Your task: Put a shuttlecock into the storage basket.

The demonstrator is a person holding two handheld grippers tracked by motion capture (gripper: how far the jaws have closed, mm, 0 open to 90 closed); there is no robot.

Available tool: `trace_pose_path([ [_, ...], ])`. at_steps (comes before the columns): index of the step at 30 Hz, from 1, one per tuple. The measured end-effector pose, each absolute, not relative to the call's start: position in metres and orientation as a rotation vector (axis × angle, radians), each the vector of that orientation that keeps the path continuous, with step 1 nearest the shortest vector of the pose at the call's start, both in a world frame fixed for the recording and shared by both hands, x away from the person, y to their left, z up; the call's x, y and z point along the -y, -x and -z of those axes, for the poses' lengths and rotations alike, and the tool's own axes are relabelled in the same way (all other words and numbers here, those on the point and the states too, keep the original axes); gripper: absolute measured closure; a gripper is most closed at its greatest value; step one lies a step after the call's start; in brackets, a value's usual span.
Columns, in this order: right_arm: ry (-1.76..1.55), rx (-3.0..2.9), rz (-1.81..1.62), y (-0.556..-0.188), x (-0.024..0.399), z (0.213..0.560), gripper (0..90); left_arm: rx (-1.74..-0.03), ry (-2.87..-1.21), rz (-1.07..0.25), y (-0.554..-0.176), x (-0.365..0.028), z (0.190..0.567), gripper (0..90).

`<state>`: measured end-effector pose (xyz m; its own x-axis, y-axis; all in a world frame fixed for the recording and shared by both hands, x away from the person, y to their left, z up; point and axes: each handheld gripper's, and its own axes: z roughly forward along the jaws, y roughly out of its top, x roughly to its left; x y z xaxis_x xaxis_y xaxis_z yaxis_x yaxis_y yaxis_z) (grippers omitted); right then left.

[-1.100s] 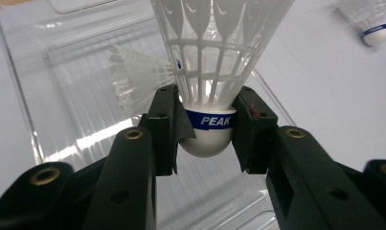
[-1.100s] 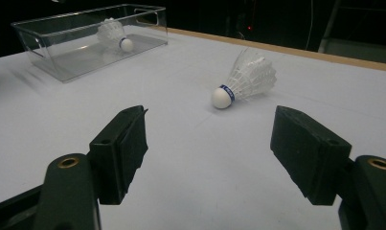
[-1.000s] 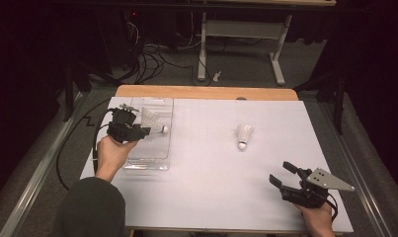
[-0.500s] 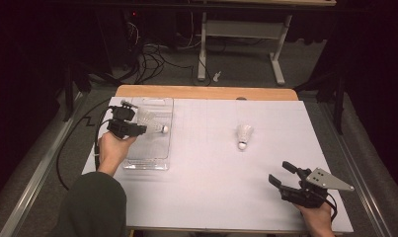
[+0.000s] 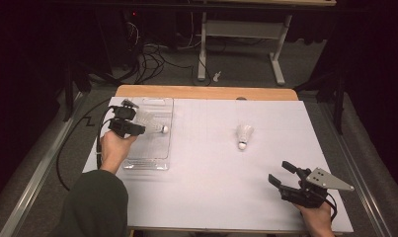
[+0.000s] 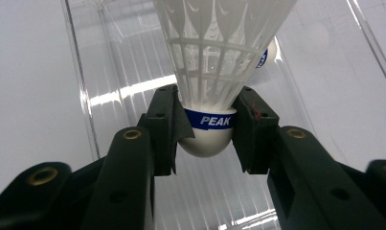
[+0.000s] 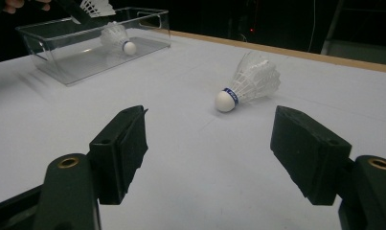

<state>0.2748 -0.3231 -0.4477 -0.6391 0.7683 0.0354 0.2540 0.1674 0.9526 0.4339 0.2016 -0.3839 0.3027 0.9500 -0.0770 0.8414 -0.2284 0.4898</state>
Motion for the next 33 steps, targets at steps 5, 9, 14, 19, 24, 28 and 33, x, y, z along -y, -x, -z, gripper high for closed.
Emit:
trace_pose_path([
  [5, -0.968, -1.991, -1.482, -0.275, 0.323, 0.448, 28.4, -1.606, -2.135, -0.327, -0.435, -0.201, 0.386, 54.9],
  [9, -0.971, -1.993, -1.484, -0.275, 0.323, 0.448, 28.4, -1.598, -2.134, -0.331, -0.434, -0.201, 0.385, 49.1],
  [14, -0.970, -1.993, -1.487, -0.275, 0.323, 0.448, 28.3, -1.579, -2.123, -0.345, -0.432, -0.200, 0.383, 43.6],
  [19, -0.971, -1.991, -1.488, -0.275, 0.323, 0.448, 28.4, -1.557, -2.116, -0.357, -0.429, -0.200, 0.380, 41.0],
  [24, -0.971, -1.989, -1.487, -0.276, 0.323, 0.448, 28.3, -1.523, -2.110, -0.362, -0.425, -0.198, 0.378, 40.2],
  [28, -0.968, -1.991, -1.485, -0.276, 0.323, 0.448, 28.4, -1.513, -2.098, -0.365, -0.423, -0.196, 0.376, 39.4],
  [33, -0.968, -1.990, -1.486, -0.276, 0.323, 0.448, 28.4, -1.485, -2.081, -0.377, -0.418, -0.195, 0.373, 39.3],
])
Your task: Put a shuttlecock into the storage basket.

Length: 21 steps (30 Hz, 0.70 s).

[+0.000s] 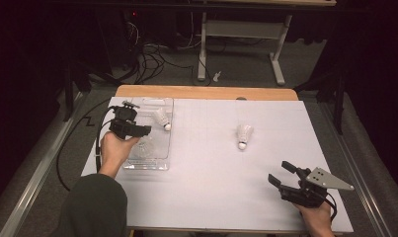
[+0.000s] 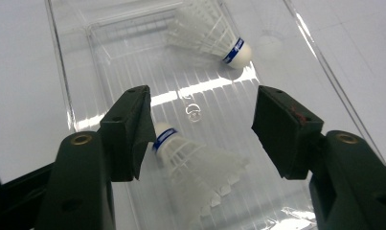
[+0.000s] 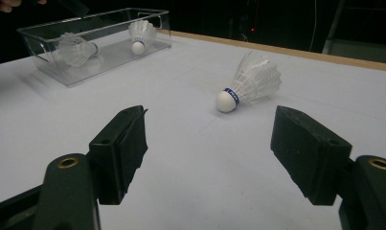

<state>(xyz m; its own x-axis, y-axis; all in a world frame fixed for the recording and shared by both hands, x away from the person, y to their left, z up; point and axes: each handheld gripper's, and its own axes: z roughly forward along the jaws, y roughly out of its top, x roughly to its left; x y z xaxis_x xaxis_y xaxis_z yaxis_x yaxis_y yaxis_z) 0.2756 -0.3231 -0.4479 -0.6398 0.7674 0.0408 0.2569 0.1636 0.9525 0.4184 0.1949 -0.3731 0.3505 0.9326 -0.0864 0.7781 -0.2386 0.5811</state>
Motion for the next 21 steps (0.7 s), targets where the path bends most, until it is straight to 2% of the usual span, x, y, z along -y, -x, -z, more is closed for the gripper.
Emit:
trace_pose_path([
  [21, -0.968, -1.989, -1.486, -0.276, 0.323, 0.448, 28.1, -1.332, -1.945, -0.441, -0.381, -0.199, 0.357, 39.4],
])
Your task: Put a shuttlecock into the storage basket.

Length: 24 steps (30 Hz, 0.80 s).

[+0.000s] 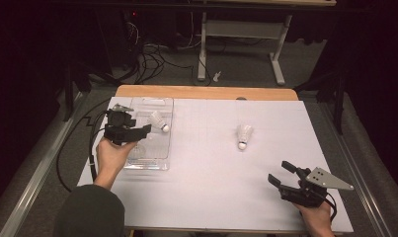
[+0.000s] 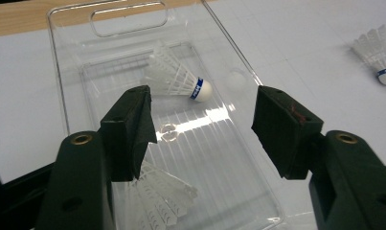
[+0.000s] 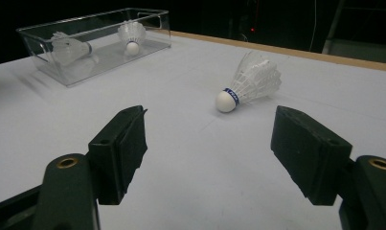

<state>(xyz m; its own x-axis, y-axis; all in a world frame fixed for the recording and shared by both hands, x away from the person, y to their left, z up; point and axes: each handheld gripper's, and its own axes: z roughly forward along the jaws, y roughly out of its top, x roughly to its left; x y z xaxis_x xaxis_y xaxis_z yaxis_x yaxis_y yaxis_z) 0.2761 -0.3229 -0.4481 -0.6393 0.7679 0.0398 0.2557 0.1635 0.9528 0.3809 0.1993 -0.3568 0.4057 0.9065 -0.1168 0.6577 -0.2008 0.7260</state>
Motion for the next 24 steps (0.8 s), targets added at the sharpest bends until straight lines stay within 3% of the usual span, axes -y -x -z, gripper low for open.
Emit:
trace_pose_path([
  [24, -0.968, -1.977, -1.486, -0.276, 0.325, 0.447, 28.0, -1.195, -1.884, -0.467, -0.344, -0.189, 0.342, 39.0],
])
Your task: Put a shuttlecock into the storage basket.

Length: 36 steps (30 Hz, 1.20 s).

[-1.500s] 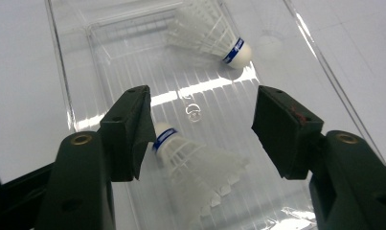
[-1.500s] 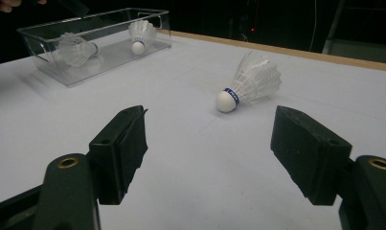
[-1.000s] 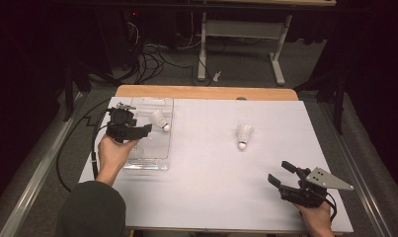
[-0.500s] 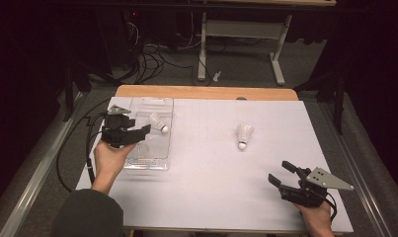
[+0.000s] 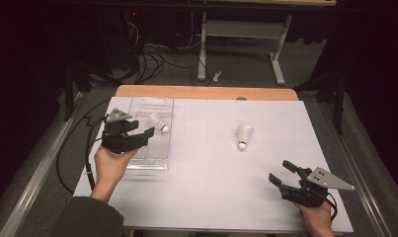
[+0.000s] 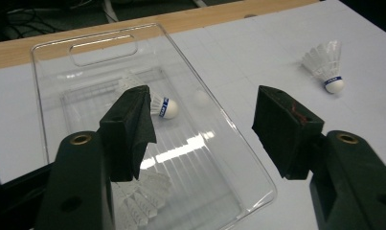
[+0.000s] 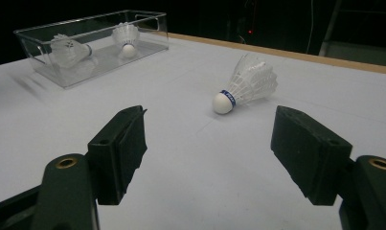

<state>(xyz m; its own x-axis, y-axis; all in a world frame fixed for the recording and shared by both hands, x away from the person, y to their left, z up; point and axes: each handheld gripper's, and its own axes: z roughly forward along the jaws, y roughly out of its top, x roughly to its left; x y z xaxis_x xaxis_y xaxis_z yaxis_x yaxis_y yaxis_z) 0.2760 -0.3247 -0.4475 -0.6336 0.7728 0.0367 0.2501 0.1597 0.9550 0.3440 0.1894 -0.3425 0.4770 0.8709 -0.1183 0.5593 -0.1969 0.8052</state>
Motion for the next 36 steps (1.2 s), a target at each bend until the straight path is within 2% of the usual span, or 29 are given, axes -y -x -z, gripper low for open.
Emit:
trace_pose_path([
  [36, -0.976, -1.960, -1.483, -0.276, 0.326, 0.447, 27.8, -1.126, -1.776, -0.462, -0.296, -0.202, 0.368, 38.4],
])
